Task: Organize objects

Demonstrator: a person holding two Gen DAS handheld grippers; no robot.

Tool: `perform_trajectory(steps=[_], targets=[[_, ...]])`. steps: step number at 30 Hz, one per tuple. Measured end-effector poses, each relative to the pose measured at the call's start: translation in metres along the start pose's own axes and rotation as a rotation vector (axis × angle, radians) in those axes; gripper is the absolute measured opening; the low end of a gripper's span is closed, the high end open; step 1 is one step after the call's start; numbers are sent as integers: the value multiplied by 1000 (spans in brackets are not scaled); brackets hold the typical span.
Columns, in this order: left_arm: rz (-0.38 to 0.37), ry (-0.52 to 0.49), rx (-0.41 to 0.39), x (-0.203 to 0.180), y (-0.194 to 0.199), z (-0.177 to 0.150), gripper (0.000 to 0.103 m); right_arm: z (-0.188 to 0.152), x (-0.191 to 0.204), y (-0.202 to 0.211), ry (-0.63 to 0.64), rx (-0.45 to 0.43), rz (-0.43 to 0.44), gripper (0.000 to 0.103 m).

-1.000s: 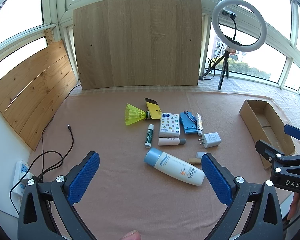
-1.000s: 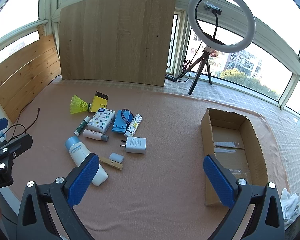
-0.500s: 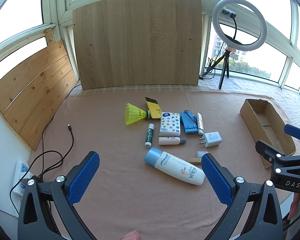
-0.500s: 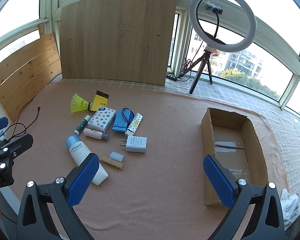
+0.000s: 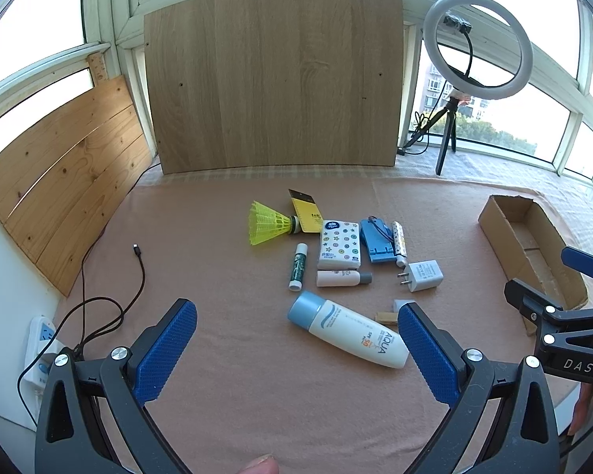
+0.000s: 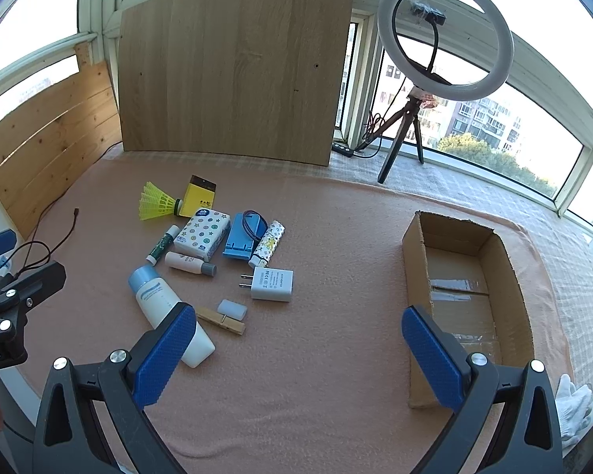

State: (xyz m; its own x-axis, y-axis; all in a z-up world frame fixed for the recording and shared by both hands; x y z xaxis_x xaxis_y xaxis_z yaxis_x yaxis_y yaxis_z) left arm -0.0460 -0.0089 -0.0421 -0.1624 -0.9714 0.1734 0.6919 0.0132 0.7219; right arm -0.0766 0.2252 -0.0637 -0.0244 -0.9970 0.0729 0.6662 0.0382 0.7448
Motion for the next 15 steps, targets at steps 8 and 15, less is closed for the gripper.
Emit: perform_trajectory(steps=[8,15], targets=[[-2,3,13,3,-13,3,103,0,5,-11,7,20,8,103],[-20,15,29,8,-26,1,103,-2,8,-20,10,36,14,103]])
Point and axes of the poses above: each gripper's, at about its wrist camera, not at the fingertips, and y roughly against the way its jaws point, x to its left, z to its top, the point moved 9 cm from there along -y, roughly the way its jaws point, and after that the axes turned 13 degrees about -y, right-handed, at the moved point
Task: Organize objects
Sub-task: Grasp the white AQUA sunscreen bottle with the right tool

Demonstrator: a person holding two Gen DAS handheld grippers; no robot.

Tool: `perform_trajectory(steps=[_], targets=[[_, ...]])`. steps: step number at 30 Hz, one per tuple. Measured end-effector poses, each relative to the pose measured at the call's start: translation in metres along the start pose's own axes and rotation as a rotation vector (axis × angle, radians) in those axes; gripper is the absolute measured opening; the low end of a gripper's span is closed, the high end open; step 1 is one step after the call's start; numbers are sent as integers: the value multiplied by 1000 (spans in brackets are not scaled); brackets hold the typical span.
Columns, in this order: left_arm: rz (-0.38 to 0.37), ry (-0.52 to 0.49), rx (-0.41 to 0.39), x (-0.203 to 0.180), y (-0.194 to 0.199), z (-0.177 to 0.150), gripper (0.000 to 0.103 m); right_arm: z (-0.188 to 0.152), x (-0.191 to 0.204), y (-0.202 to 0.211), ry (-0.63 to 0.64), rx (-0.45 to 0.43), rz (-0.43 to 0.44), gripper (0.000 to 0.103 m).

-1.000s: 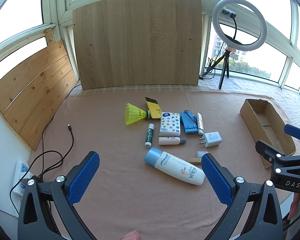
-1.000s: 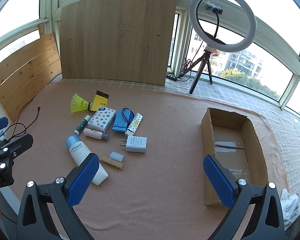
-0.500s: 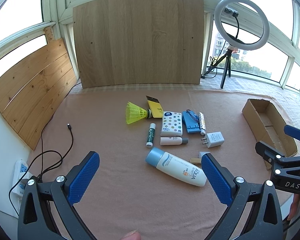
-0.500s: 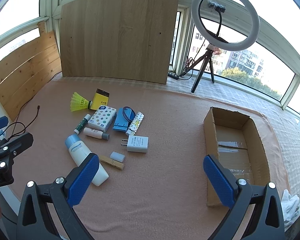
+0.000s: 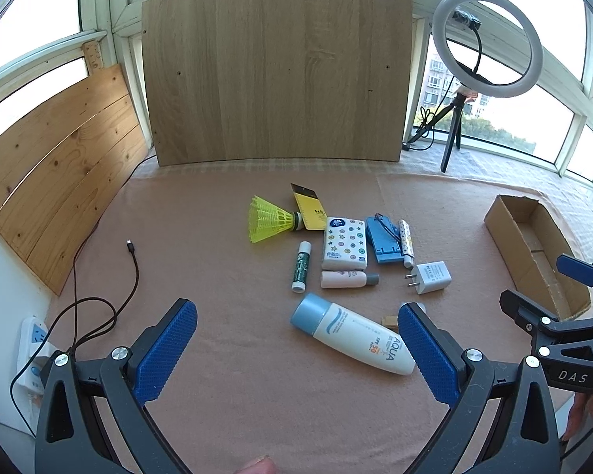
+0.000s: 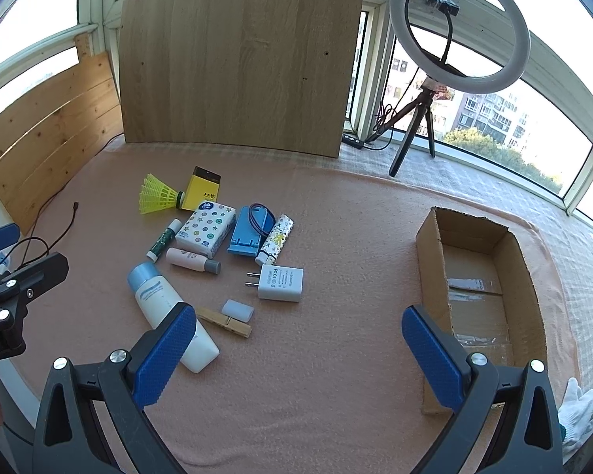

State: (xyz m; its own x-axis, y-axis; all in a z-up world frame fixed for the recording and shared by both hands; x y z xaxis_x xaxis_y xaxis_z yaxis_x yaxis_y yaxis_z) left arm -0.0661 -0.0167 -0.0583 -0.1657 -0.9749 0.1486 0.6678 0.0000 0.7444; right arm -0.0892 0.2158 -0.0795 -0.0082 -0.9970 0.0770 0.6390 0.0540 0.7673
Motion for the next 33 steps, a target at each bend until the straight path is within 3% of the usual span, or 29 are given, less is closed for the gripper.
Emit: perform_trajectory(steps=[14,18,27,31,33], targets=[[-3,16,26,15,-10,-13,103,-13,16,-11,43,14,23,103],[4,19,31,20,-15,-22,103,-28,28,-24,82,55,61,103],[13,60,122,37,-45,-88,103,-75,76,-91,212,161,152,103],[23,106,148,50,-52,-108,103,-85,90,-106,239,196,176,86],[33,117,158,57,-56,-114,103,-87,98,-107,279,168,168,82]])
Point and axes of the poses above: each gripper's, at about its wrist camera, not at the fingertips, and y roughly against the way its jaws point, x to its left, z to its top, the point moved 9 cm from there along -y, roughly the way its jaws point, and after that the axes turned 13 degrees about -y, right-handed, at the moved point
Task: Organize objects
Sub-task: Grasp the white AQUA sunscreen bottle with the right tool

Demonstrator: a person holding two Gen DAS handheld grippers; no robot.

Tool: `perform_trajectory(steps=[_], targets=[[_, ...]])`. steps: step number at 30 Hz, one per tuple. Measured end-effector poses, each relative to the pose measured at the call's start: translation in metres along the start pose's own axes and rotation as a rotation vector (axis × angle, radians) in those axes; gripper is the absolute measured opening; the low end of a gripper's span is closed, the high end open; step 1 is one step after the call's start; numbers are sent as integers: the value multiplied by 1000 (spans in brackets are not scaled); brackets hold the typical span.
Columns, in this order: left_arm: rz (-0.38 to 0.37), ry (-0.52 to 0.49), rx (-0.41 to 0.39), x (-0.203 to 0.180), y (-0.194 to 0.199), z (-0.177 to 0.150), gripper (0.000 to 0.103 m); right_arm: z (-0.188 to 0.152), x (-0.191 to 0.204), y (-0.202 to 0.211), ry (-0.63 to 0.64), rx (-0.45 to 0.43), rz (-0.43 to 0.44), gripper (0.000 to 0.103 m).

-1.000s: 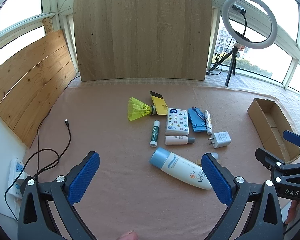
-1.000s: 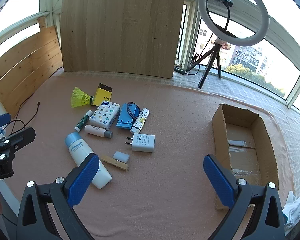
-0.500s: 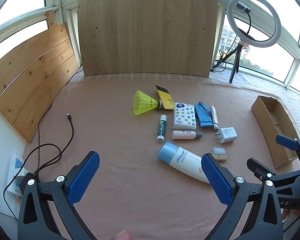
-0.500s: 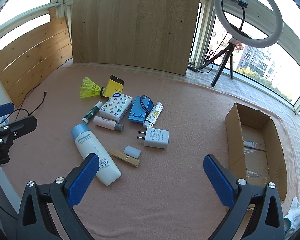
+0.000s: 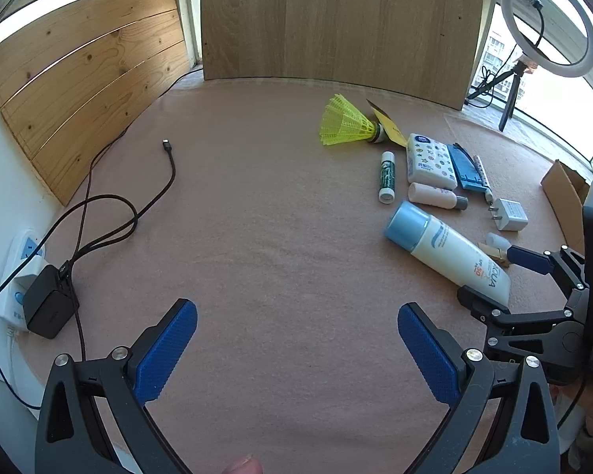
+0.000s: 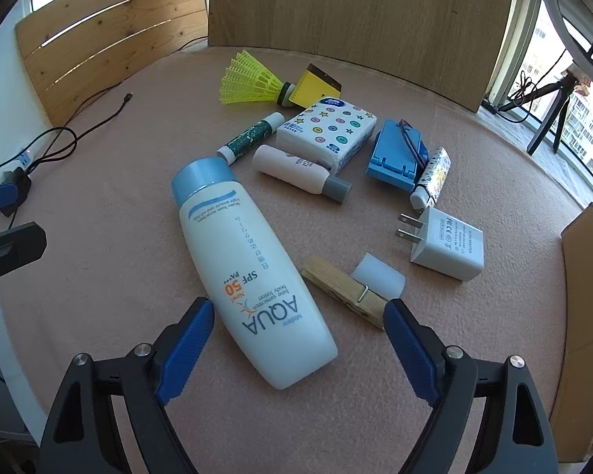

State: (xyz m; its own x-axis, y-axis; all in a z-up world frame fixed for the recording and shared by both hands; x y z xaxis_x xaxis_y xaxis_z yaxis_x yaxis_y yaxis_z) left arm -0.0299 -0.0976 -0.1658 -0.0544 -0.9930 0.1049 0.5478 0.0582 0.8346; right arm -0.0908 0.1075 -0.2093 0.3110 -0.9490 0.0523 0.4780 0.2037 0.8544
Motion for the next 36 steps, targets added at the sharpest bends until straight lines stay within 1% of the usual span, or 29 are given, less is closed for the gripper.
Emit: perform_trajectory(steps=[3,6,7,8,9,10,12,14,16,20,22,23,25,26,27,32,36], targets=[[-14,20,-2,6,-4,-2,103,3,12,-2,60,-12,-2,78],[-58,33,-6,3,-8,3,103,2,21,-3,129,-22,-20,72],[-81,38,-6,-2,-10,6,103,2,22,-1,139,-29,-10,63],[-112,44,1,-7,-13,9,103,0,23,2,141,-27,4,51],[-146,56,12,-14,-16,13,103,-5,22,1,138,0,25,48],[-182,70,19,-21,-19,16,103,-9,21,3,125,4,48,40],[-243,98,25,-36,-25,25,103,-16,19,7,113,11,55,39],[-277,107,43,-52,-32,33,103,-25,19,12,114,15,61,39],[-295,94,54,-69,-39,39,103,-35,17,18,98,18,73,39],[-349,60,133,-106,-57,34,100,-57,14,31,97,-1,80,39],[-362,71,158,-117,-61,28,93,-65,13,36,99,-23,80,40],[-369,83,170,-122,-63,24,83,-67,12,37,90,-30,84,40],[-335,72,161,-127,-62,22,72,-66,10,36,65,-29,97,40],[-337,70,158,-130,-62,21,61,-65,10,35,61,-31,102,40],[-361,82,157,-134,-61,22,56,-65,10,35,63,-36,105,39],[-386,100,149,-141,-59,25,52,-62,7,36,42,-50,112,38],[-391,95,106,-139,-38,42,51,-51,5,52,38,-100,107,38]])
Point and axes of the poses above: each gripper's, at about its wrist camera, not at the fingertips, and y roughly against the way its jaws point, x to its left, z to its top, the point moved 9 cm from there along -y, roughly the way its jaws point, and after that the axes turned 13 degrees about -y, right-handed, at the moved point
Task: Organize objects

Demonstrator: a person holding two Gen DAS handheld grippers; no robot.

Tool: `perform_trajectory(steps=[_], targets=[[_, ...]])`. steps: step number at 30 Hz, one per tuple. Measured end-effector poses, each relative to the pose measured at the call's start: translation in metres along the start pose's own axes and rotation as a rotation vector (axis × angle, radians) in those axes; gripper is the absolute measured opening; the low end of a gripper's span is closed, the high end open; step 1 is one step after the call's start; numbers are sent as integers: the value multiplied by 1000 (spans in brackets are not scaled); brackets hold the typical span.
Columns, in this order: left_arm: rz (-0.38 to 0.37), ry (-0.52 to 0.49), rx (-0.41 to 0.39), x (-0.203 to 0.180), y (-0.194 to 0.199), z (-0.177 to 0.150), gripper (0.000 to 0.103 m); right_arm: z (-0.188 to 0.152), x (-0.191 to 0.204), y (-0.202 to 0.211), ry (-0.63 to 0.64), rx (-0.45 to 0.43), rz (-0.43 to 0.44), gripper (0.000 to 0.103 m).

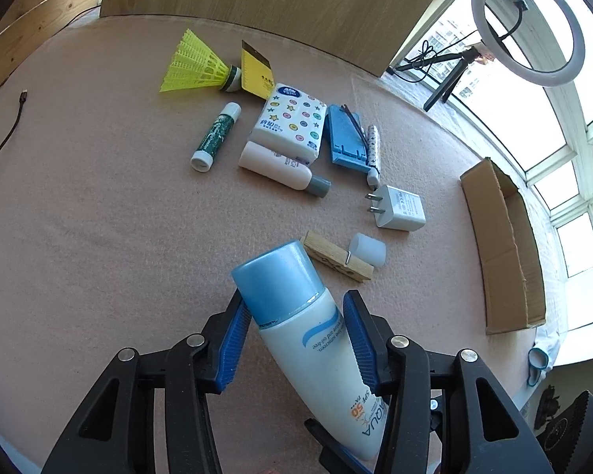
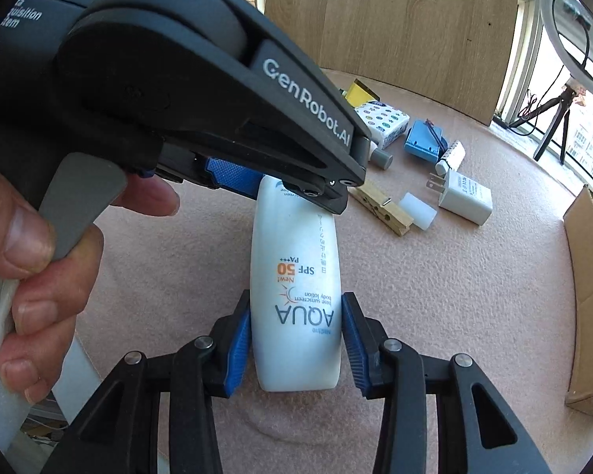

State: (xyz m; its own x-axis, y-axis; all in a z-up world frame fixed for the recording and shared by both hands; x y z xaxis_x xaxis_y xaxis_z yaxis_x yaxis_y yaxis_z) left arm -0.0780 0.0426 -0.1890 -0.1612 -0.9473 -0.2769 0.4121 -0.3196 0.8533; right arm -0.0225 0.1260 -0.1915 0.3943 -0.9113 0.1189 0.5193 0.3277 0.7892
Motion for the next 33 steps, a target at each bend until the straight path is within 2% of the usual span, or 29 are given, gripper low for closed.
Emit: perform_trajectory(steps=[7,10,13,17,23,28,29,30,31,32,33], targets=[[22,-113,-105,-51,49,55,51,48,-22,43,-23,-133,-24,38],[16,-171,-142,-84,63,79,51,65,-46,64,-51,-185,-45,38],[-2,-224,-151,-131,58,99,51,73,-84,81,-102,-219,-74,38],[-30,-311,-138,-214,29,118,51,60,-139,110,-169,-242,-125,38],[-103,-432,-79,-345,-42,132,51,29,-244,143,-282,-229,-222,37],[-110,-476,-45,-403,-88,139,51,15,-303,145,-344,-211,-261,36],[-94,-487,-58,-407,-91,140,53,14,-310,143,-349,-208,-269,34],[-62,-503,-72,-409,-92,143,79,13,-316,140,-350,-199,-281,33],[-27,-511,-85,-409,-94,146,97,11,-321,137,-357,-185,-298,33],[-3,-508,-119,-403,-92,150,102,9,-326,135,-370,-180,-307,34],[17,-508,-132,-394,-92,153,103,7,-329,136,-388,-183,-314,37]])
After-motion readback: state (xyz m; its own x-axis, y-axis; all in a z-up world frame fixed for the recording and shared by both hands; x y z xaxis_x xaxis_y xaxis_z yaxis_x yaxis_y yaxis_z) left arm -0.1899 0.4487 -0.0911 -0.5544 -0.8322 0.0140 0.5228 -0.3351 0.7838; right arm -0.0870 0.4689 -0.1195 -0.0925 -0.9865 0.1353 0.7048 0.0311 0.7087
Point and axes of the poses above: each gripper's, at about its wrist camera, not at the fingertips, and y roughly against the way its jaws point, x to its left, z to its top, the point moved 9 cm from there along -y, roughly the way its jaws point, and after that the axes turned 13 degrees about -y, right-handed, at the moved point
